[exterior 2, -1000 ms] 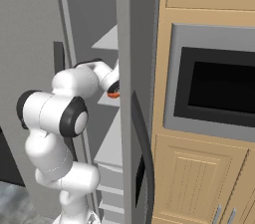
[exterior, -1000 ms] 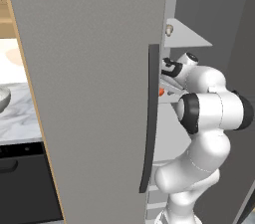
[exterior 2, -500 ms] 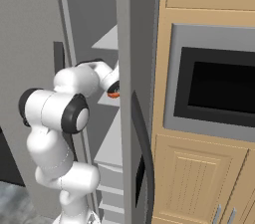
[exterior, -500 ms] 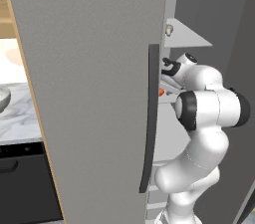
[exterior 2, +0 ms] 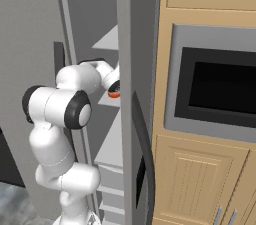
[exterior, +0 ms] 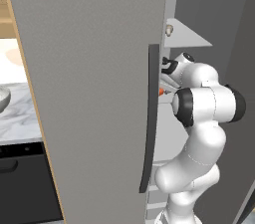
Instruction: Take the mango, mushroom, and squash from the freezer and place them in the bowl on the counter.
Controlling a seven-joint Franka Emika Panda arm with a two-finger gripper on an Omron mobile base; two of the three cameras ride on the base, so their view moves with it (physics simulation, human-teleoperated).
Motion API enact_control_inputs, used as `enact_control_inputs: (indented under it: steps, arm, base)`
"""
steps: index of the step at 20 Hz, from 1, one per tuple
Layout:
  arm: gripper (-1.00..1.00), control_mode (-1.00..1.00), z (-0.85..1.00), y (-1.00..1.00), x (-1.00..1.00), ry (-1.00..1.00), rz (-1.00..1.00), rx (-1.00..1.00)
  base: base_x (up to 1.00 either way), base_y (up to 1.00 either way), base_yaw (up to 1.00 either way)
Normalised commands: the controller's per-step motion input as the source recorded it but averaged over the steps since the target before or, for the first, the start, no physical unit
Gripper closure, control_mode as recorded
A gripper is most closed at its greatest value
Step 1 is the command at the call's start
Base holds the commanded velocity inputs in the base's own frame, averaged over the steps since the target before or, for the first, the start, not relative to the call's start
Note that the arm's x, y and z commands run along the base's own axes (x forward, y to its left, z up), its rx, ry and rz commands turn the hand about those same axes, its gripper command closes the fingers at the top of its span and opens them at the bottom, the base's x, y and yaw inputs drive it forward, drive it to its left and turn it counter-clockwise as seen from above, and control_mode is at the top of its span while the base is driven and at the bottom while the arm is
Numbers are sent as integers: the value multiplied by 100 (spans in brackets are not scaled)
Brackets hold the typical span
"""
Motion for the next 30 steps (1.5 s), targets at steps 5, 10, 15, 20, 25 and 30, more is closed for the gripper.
enact_control_inputs:
  steps: [5,10,15,20,25,30]
  arm:
    - [-100,-100,-21,4,0,2,0,0]
    - [-100,-100,-19,4,0,3,0,1]
    - [100,-100,-16,8,0,4,0,4]
    - [100,-100,-19,4,0,1,0,5]
    - [100,-100,-9,0,0,0,0,3]
    - [100,-100,0,-4,-6,-2,0,1]
  base:
    - [0,0,0]
    - [0,0,0]
    - [0,0,0]
    - [0,0,0]
    - [0,0,0]
    - [0,0,0]
